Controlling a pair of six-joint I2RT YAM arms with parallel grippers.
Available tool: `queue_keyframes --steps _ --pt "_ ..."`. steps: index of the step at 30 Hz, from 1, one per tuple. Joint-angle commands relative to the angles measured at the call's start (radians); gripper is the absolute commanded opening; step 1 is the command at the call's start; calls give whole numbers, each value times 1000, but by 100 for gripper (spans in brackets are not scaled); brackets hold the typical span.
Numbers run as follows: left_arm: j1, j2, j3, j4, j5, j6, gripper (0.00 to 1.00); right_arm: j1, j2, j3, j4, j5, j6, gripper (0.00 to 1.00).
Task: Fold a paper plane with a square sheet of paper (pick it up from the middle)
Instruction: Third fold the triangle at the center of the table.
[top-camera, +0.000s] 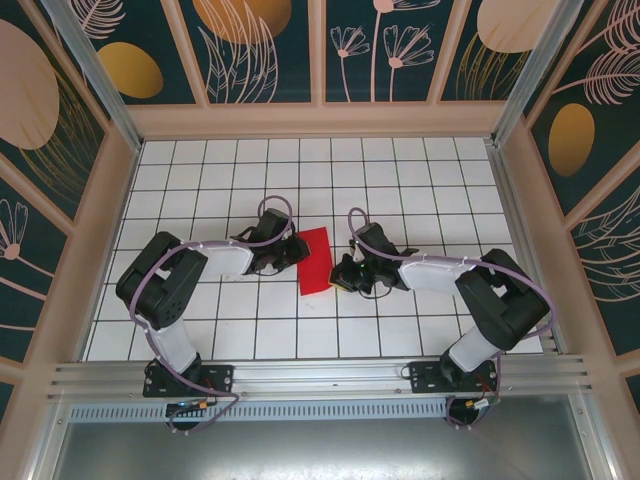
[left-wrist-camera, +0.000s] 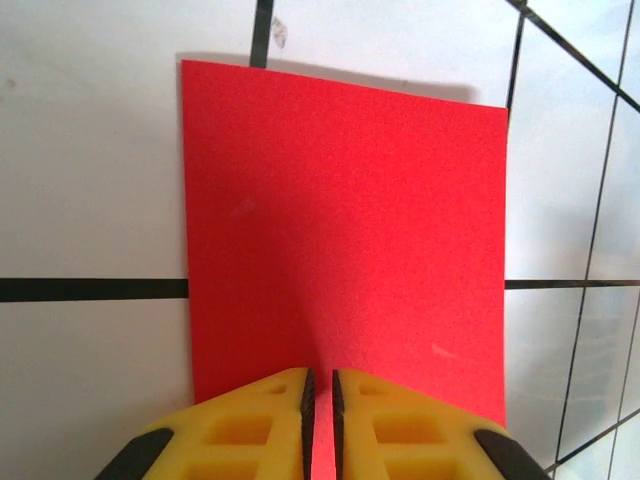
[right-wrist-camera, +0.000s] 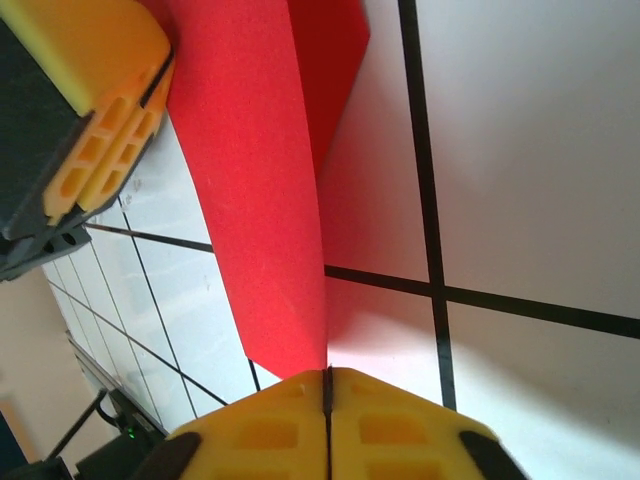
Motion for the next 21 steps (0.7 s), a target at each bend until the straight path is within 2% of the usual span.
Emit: queue_keyframes --steps 1,11,15,18,21 --pt "-4 29 7 -36 -18 -7 16 8 -7 25 26 -5 26 0" --pt "-4 37 18 -48 -10 -5 14 29 91 117 98 -18 45 1" --pt "-3 -13 43 -51 -6 14 15 31 119 131 134 1 50 1" --pt "-4 -67 45 -34 -32 24 17 34 140 131 156 7 56 1" --pt "-2 -115 59 -68 -105 27 16 37 157 135 171 7 58 2"
